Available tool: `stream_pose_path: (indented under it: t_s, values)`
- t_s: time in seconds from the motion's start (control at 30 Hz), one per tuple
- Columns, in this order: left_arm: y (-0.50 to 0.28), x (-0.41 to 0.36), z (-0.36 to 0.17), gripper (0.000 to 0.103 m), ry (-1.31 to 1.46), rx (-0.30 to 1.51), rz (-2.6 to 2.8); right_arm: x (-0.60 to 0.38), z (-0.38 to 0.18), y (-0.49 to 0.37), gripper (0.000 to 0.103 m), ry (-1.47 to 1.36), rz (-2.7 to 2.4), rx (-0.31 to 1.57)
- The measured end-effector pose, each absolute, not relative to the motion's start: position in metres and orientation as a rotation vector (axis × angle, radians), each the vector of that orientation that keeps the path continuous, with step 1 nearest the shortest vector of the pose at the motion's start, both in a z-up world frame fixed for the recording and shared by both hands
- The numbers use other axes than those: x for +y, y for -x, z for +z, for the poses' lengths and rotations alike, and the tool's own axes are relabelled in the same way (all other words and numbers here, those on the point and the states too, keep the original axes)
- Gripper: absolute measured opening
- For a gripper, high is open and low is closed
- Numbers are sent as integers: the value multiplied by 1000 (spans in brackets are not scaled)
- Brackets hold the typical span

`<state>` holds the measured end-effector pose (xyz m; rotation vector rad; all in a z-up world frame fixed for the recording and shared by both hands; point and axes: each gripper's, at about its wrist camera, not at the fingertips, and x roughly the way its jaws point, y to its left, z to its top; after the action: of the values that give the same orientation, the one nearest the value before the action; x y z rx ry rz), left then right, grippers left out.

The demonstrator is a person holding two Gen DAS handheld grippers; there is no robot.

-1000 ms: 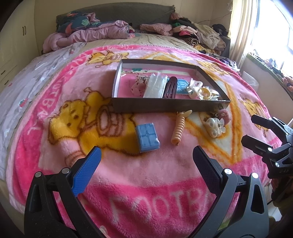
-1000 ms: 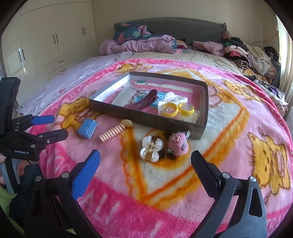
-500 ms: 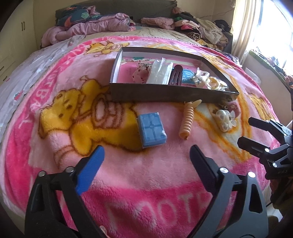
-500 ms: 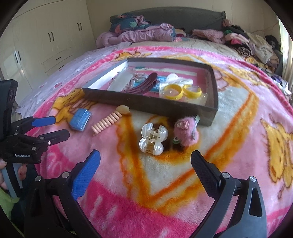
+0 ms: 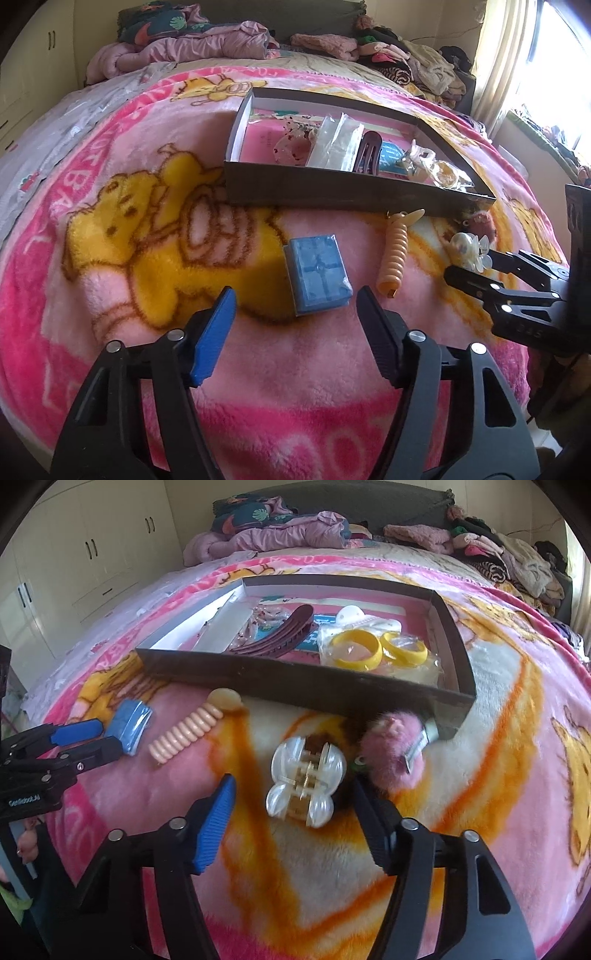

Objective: Organize jewelry
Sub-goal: 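Grasp the blue square case with left tool while right tool grasps the white claw clip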

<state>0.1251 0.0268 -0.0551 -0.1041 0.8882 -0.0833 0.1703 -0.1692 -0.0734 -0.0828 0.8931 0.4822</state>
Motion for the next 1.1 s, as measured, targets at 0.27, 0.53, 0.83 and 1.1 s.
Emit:
stream_pose_path:
  t_s: [0.27, 0.53, 0.83, 1.1]
  values:
    - [-133, 20, -59, 48, 116, 898, -110, -172, -73, -178, 37, 91, 496, 881]
    - [-143, 18, -67, 32, 106, 910, -92, -171, -68, -172, 37, 91, 535, 878]
    - [-137, 20, -59, 28, 109, 907, -103, -157, -62, -157, 37, 110, 590, 872]
    - [-131, 28, -46, 28, 128, 880, -95, -146, -52, -146, 37, 140, 629, 852]
